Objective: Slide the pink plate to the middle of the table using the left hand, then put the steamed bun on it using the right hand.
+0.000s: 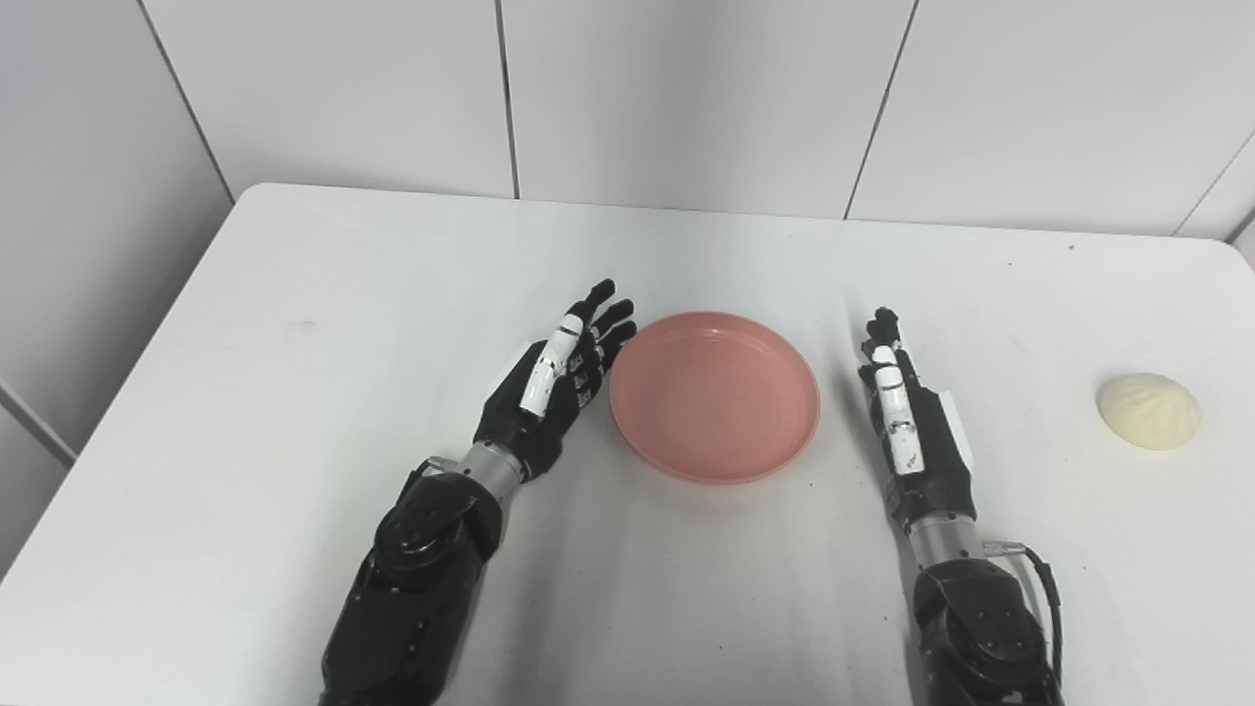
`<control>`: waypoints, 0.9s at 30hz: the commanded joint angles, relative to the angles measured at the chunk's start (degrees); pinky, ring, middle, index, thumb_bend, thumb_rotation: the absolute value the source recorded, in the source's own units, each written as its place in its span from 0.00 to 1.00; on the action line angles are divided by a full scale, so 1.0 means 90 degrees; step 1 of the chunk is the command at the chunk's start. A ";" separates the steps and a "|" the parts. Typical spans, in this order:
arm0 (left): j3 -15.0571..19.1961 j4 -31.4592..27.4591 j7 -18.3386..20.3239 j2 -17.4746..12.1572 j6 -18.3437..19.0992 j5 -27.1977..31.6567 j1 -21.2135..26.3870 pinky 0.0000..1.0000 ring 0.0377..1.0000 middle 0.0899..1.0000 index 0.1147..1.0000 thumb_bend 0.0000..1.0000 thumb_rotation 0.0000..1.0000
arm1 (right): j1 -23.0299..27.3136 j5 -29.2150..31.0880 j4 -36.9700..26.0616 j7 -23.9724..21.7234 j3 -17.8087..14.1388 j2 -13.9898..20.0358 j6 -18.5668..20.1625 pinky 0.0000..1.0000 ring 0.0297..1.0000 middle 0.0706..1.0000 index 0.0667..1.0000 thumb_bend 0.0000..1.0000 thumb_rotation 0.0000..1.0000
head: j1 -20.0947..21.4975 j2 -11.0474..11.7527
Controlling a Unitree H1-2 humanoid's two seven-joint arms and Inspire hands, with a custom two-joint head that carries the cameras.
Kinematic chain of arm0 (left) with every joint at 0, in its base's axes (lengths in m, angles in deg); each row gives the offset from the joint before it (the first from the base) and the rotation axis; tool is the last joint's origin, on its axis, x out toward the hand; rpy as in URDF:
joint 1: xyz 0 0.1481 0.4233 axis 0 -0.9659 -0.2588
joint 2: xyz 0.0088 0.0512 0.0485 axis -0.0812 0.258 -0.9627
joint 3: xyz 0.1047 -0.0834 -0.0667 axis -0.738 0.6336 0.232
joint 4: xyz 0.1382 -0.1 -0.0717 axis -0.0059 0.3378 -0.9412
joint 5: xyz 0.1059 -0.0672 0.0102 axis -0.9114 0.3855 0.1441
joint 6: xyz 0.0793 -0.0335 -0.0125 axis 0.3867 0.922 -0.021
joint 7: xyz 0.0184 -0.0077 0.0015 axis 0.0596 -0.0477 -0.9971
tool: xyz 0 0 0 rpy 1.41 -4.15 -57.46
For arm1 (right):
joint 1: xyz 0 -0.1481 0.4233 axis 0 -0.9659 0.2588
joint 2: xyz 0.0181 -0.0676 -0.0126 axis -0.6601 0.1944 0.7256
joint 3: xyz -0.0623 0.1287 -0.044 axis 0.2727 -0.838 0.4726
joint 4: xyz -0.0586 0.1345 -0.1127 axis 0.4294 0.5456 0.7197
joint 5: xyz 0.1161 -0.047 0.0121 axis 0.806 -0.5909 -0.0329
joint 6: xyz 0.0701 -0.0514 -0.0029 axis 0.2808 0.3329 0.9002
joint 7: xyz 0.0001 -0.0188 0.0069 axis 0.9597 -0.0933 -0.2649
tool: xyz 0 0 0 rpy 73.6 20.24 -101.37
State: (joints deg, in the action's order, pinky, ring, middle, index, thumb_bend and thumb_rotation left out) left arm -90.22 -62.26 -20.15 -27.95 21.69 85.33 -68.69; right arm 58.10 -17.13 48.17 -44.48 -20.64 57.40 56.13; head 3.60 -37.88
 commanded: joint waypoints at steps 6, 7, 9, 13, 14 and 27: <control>-0.0060 0.0100 0.0124 0.0035 0.0214 -0.0059 -0.0192 1.00 0.97 0.97 0.98 0.39 1.00 | -0.0114 -0.0020 0.0251 -0.0013 0.0121 -0.0154 0.0069 1.00 1.00 1.00 1.00 0.22 1.00 | 0.0043 0.0010; -0.0047 0.0091 0.0125 0.0032 0.0212 -0.0053 -0.0193 1.00 0.97 0.97 0.98 0.39 1.00 | -0.0114 -0.0030 0.0240 -0.0001 0.0122 -0.0162 0.0080 1.00 1.00 1.00 1.00 0.22 1.00 | 0.0062 0.0013; -0.0020 0.0062 0.0120 0.0034 0.0204 -0.0037 -0.0196 1.00 0.98 0.98 0.99 0.38 1.00 | -0.0114 -0.0028 0.0214 0.0030 0.0113 -0.0190 0.0122 1.00 1.00 1.00 1.00 0.23 1.00 | 0.0080 0.0018; 0.0014 0.0069 0.0106 0.0048 0.0124 -0.0053 -0.0195 1.00 0.98 0.98 1.00 0.38 1.00 | -0.0103 -0.0029 0.0220 0.0068 0.0107 -0.0204 0.0140 1.00 1.00 1.00 1.00 0.24 1.00 | 0.0111 0.0031; 0.0049 0.0032 0.0062 0.0076 0.0106 -0.0050 -0.0203 1.00 0.98 0.98 1.00 0.38 1.00 | -0.0097 -0.0040 0.0222 0.0070 0.0111 -0.0195 0.0124 1.00 1.00 1.00 1.00 0.24 1.00 | 0.0135 0.0036; 0.0312 -0.0457 -0.0523 0.0340 -0.0163 -0.0332 -0.0332 1.00 0.96 0.95 0.96 0.41 1.00 | -0.0025 -0.0131 0.0096 0.0263 0.0004 -0.0159 0.0061 1.00 1.00 1.00 1.00 0.28 1.00 | 0.0376 0.0081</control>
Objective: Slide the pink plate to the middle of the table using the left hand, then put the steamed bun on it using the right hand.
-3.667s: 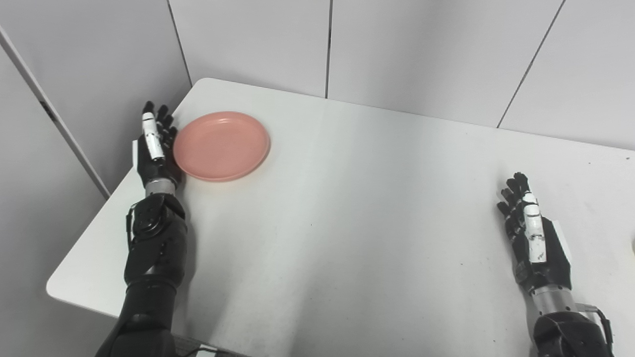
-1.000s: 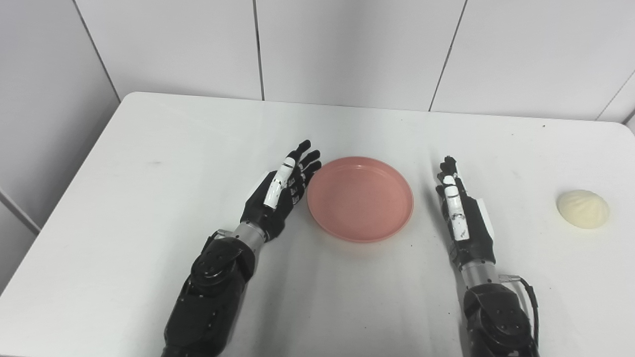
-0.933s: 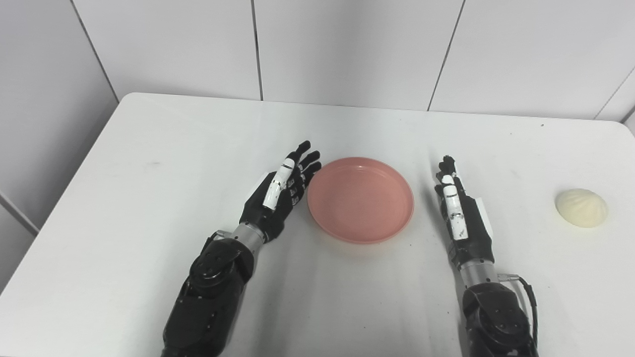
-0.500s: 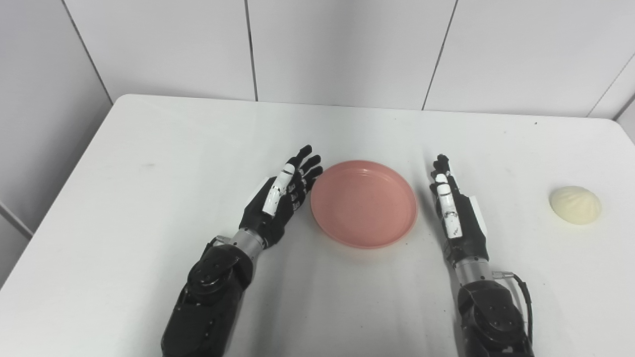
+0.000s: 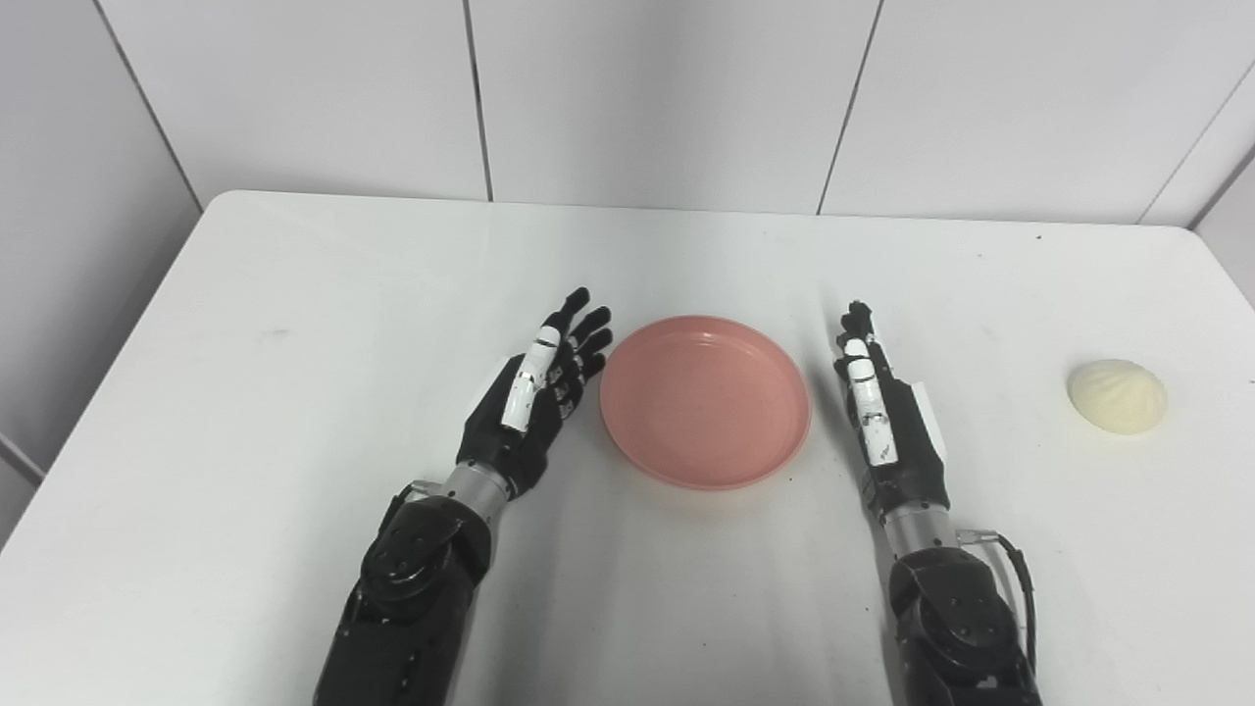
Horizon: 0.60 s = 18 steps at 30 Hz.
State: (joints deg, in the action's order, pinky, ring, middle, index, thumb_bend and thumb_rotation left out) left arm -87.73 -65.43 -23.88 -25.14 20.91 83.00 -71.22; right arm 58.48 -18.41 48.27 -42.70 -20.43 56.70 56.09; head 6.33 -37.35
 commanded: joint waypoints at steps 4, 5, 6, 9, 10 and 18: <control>0.0080 -0.0210 -0.0227 0.0079 -0.0173 -0.0169 -0.0095 1.00 0.96 0.95 0.96 0.41 1.00 | 0.0046 -0.0031 -0.0022 0.0166 -0.0145 -0.0039 -0.0180 1.00 1.00 1.00 1.00 0.26 1.00 | 0.0189 0.0032; 0.0101 -0.0207 -0.0234 0.0087 -0.0211 -0.0168 -0.0106 1.00 0.95 0.95 0.96 0.40 1.00 | 0.0076 -0.0037 -0.0075 0.0166 -0.0172 -0.0007 -0.0180 1.00 1.00 1.00 1.00 0.26 1.00 | 0.0263 0.0040; 0.0124 -0.0194 -0.0229 0.0093 -0.0250 -0.0159 -0.0116 1.00 0.95 0.95 0.97 0.40 1.00 | 0.0103 -0.0037 -0.0150 0.0167 -0.0205 0.0022 -0.0156 1.00 1.00 1.00 1.00 0.26 1.00 | 0.0263 0.0040; 0.0177 -0.0189 -0.0233 0.0103 -0.0292 -0.0160 -0.0164 1.00 0.96 0.95 0.97 0.41 1.00 | 0.0189 -0.0117 -0.0287 0.0231 -0.0304 0.0121 -0.0266 1.00 1.00 0.99 1.00 0.26 1.00 | 0.0479 0.0096; 0.0193 -0.0185 -0.0237 0.0096 -0.0285 -0.0168 -0.0187 1.00 0.96 0.96 0.97 0.40 1.00 | 0.0222 -0.0246 -0.0323 0.0255 -0.0308 0.0211 -0.0293 1.00 1.00 0.99 1.00 0.30 1.00 | 0.0543 0.0113; 0.0223 0.0042 -0.0156 -0.0054 -0.0408 -0.0211 -0.0376 0.99 0.96 0.95 0.96 0.41 1.00 | 0.0520 -0.1367 -0.1017 0.0601 -0.0397 0.0849 -0.0273 0.91 0.94 0.95 0.99 0.57 0.99 | 0.1165 0.0258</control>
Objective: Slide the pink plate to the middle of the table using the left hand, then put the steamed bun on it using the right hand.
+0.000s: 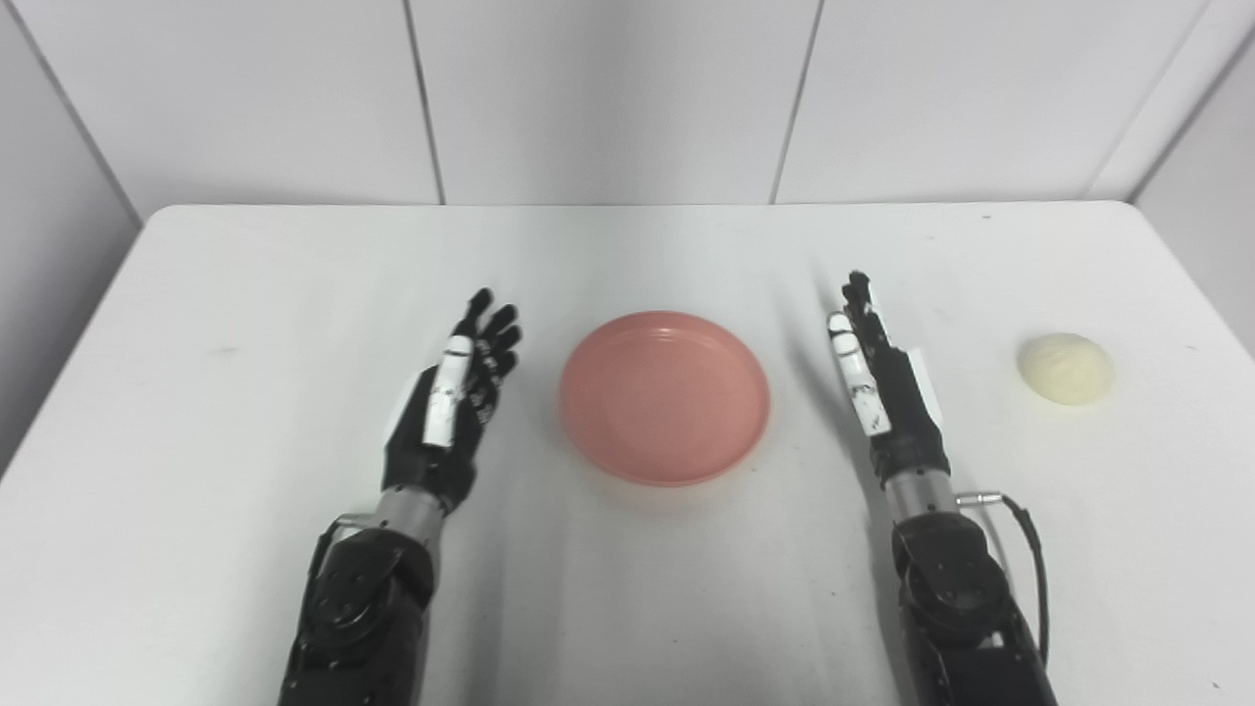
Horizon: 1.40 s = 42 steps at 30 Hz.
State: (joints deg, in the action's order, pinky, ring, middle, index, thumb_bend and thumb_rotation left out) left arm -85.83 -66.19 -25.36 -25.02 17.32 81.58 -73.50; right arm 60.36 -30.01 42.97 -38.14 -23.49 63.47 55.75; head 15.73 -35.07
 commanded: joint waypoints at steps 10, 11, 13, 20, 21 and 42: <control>-0.0084 0.0711 0.0403 -0.0285 -0.0310 0.0024 -0.0203 1.00 0.97 0.97 0.98 0.39 1.00 | 0.0450 -0.1361 -0.1530 -0.0070 -0.0346 0.0906 0.0850 0.71 0.80 0.86 0.93 0.62 0.82 | 0.0699 0.0110; -0.0072 0.0763 0.0448 -0.0308 -0.0350 0.0045 -0.0201 1.00 0.97 0.97 0.98 0.39 1.00 | 0.0464 -0.1417 -0.1606 -0.0114 -0.0383 0.0977 0.0962 0.70 0.80 0.86 0.92 0.63 0.79 | 0.0829 0.0130; -0.0048 0.0816 0.0515 -0.0343 -0.0377 0.0082 -0.0207 1.00 0.97 0.97 0.98 0.40 1.00 | 0.0490 -0.1565 -0.1745 -0.0196 -0.0458 0.1172 0.1141 0.67 0.78 0.85 0.91 0.67 0.73 | 0.0943 0.0149; 0.0054 0.0967 0.0619 -0.0420 -0.0402 0.0162 -0.0176 1.00 0.97 0.97 0.98 0.39 1.00 | 0.0580 -0.2193 -0.2046 -0.0508 -0.0562 0.1794 0.1643 0.64 0.73 0.82 0.87 0.78 0.61 | 0.1163 0.0197; 0.0061 0.0973 0.0634 -0.0438 -0.0394 0.0177 -0.0170 1.00 0.97 0.96 0.98 0.38 1.00 | 0.0583 -0.2263 -0.2100 -0.0625 -0.0592 0.1928 0.1766 0.66 0.74 0.81 0.87 0.77 0.59 | 0.1191 0.0198; 0.0198 0.1119 0.0867 -0.0666 -0.0369 0.0417 -0.0145 0.98 0.96 0.96 0.97 0.40 1.00 | 0.0346 -0.2708 -0.1081 -0.1578 -0.0793 0.3598 0.2304 0.72 0.84 0.86 0.82 0.86 0.37 | 0.1552 0.0143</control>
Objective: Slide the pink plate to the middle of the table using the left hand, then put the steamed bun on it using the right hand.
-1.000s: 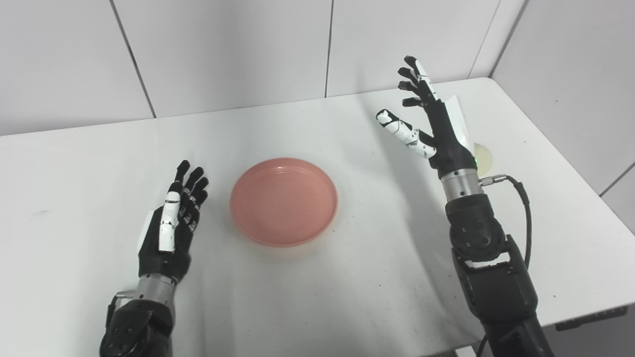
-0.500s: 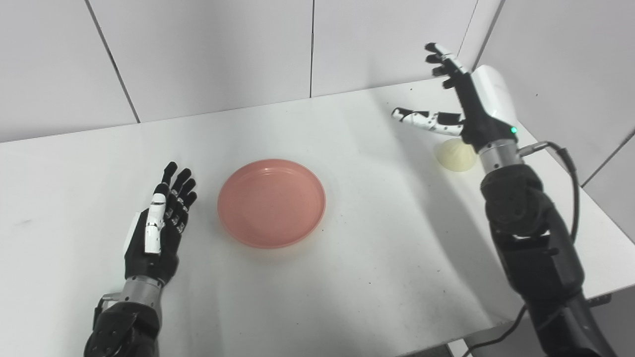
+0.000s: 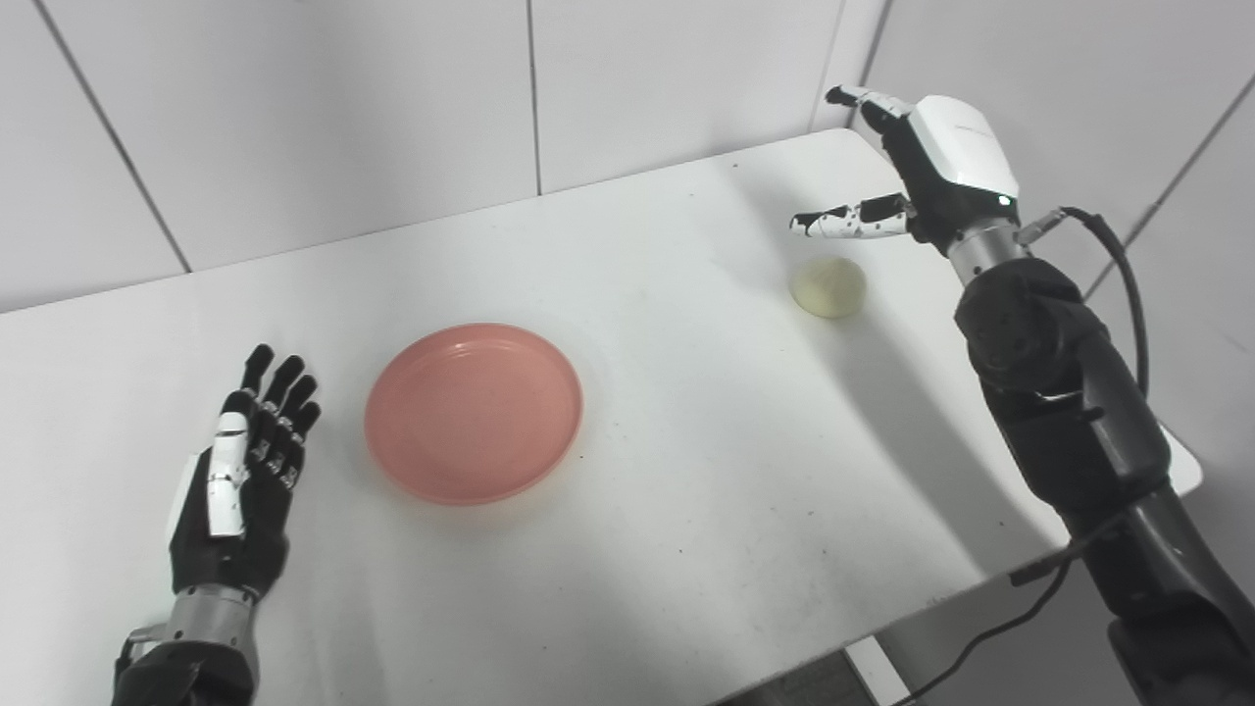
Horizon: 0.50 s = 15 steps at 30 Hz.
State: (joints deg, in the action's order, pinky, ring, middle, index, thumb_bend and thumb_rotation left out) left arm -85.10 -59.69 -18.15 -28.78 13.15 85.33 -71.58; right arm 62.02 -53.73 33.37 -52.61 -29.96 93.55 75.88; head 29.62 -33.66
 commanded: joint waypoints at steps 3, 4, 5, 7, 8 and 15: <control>0.0106 0.0376 0.0114 -0.0288 0.0121 0.0037 -0.0372 0.98 0.96 0.96 0.96 0.40 1.00 | 0.0245 -0.0002 0.0406 -0.0002 0.0008 0.0321 0.0045 0.71 0.83 0.85 0.81 0.86 0.33 | 0.0022 -0.0041; 0.0112 0.0376 0.0129 -0.0292 0.0133 0.0060 -0.0373 0.98 0.96 0.96 0.96 0.40 1.00 | 0.0271 0.0015 0.0497 -0.0045 0.0043 0.0336 0.0085 0.71 0.83 0.85 0.81 0.86 0.33 | 0.0023 -0.0051; 0.0116 0.0377 0.0137 -0.0294 0.0143 0.0073 -0.0374 0.98 0.96 0.96 0.96 0.40 1.00 | 0.0292 0.0030 0.0570 -0.0088 0.0077 0.0348 0.0116 0.72 0.84 0.86 0.81 0.86 0.33 | 0.0023 -0.0051; 0.0124 0.0395 0.0169 -0.0301 0.0153 0.0096 -0.0370 0.98 0.96 0.96 0.95 0.40 1.00 | 0.0345 0.0040 0.0677 -0.0189 0.0156 0.0356 0.0193 0.73 0.85 0.87 0.81 0.85 0.32 | 0.0026 -0.0066; 0.0124 0.0403 0.0184 -0.0308 0.0149 0.0108 -0.0369 0.98 0.96 0.96 0.95 0.40 1.00 | 0.0374 0.0060 0.0732 -0.0241 0.0184 0.0358 0.0234 0.73 0.85 0.87 0.81 0.85 0.32 | 0.0025 -0.0080; 0.0098 0.0302 0.0179 -0.0338 0.0228 0.0150 -0.0402 0.98 0.96 0.96 0.96 0.39 1.00 | 0.0603 0.0216 0.1099 -0.0415 0.0357 0.0302 0.0471 0.68 0.80 0.85 0.80 0.85 0.27 | 0.0009 -0.0130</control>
State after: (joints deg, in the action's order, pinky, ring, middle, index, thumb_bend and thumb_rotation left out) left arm -85.14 -59.82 -16.92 -29.48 13.86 86.86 -71.63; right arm 65.10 -52.09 43.71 -56.58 -26.62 94.40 79.68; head 29.79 -34.80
